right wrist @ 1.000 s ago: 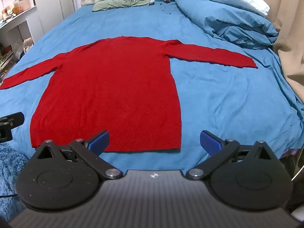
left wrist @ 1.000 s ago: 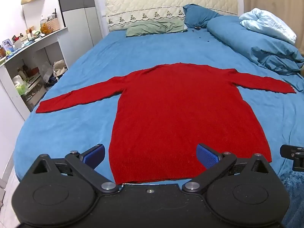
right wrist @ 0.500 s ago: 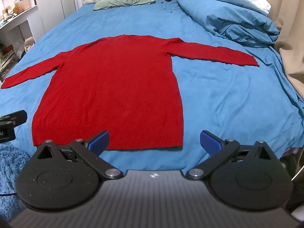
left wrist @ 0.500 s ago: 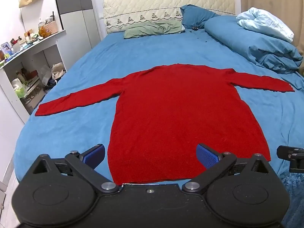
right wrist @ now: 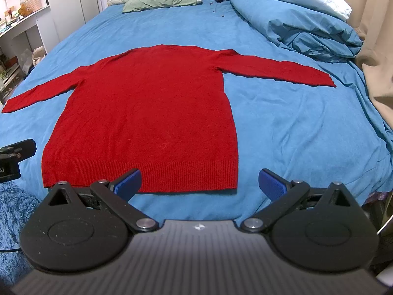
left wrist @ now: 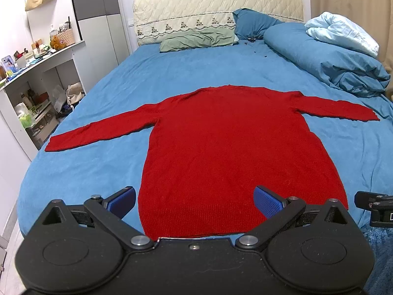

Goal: Fold small clothes

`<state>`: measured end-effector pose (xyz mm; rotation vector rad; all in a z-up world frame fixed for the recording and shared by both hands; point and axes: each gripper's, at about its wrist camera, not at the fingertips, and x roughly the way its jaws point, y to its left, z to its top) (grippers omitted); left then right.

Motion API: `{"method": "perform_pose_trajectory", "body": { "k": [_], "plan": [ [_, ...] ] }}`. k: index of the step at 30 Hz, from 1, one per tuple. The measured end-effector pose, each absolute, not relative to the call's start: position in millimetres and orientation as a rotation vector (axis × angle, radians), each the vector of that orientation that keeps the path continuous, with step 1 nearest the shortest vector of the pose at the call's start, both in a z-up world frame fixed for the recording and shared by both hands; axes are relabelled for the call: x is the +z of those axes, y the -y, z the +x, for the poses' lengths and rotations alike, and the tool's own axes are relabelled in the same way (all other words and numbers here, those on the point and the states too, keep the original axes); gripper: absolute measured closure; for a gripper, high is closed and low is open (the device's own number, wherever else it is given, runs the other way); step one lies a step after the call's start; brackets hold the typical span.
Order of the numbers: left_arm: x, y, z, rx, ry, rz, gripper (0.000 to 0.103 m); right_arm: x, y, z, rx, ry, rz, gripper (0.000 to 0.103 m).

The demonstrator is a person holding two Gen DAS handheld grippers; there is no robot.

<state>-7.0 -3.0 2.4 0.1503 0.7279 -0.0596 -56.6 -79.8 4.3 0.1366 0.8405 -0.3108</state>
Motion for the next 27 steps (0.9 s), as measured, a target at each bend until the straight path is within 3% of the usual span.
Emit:
{"method": "perform_pose_trajectory", "body": {
  "k": [27],
  "plan": [
    [6.3, 2.6, -5.1, -0.06, -0.732, 0.139, 0.0, 3.0, 79.4, -55.5, -0.306, -0.852, 0.142, 0.0]
  ]
}}
